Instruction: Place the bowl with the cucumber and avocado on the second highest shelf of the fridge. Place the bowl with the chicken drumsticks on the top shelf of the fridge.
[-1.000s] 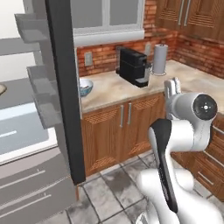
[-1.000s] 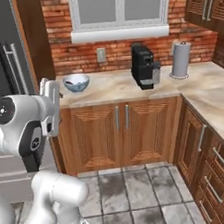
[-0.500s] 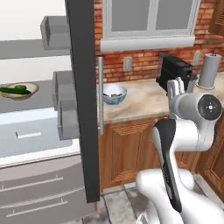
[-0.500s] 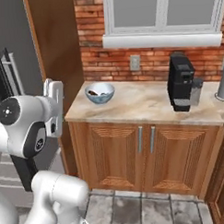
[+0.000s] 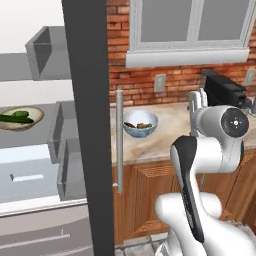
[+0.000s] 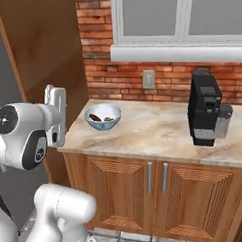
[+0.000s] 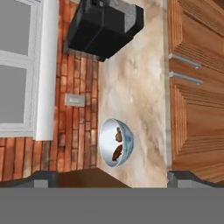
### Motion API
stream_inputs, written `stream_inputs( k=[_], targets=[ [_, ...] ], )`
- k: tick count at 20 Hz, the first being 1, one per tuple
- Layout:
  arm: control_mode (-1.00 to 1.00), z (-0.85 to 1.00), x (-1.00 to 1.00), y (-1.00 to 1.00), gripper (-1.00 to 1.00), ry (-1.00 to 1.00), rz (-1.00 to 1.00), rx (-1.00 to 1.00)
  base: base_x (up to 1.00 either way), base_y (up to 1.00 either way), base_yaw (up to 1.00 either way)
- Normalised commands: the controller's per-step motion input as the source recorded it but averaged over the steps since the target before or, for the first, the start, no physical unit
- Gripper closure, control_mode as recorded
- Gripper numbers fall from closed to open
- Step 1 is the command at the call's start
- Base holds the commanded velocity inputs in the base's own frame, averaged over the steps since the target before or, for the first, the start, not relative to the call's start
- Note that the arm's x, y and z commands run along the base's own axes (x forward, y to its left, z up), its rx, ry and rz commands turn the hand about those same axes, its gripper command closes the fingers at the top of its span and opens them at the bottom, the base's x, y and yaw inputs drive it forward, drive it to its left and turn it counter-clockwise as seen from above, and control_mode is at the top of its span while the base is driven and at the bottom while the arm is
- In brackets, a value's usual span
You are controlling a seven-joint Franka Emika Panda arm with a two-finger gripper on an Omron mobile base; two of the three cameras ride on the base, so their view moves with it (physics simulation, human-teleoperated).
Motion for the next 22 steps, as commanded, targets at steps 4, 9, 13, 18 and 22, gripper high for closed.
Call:
stream_inputs(
  k=[4, 9, 13, 18, 22],
  targets=[
    [1.0, 0.0, 0.0, 0.0, -1.0, 0.0, 0.0, 0.0, 0.78, -0.25, 0.08],
    [1.0, 0.0, 0.0, 0.0, -1.0, 0.0, 0.0, 0.0, 0.68, -0.21, 0.06],
    [-1.0, 0.0, 0.11, -0.07, -1.0, 0.03, 0.03, 0.0, 0.41, -0.15, 0.07],
    [-1.0, -0.23, 0.46, -0.75, -1.0, 0.25, 0.29, 0.17, 0.0, 0.0, 0.0],
    [-1.0, -0.55, 0.45, -0.54, -1.0, 0.47, 0.37, 0.12, 0.0, 0.0, 0.0]
  ],
)
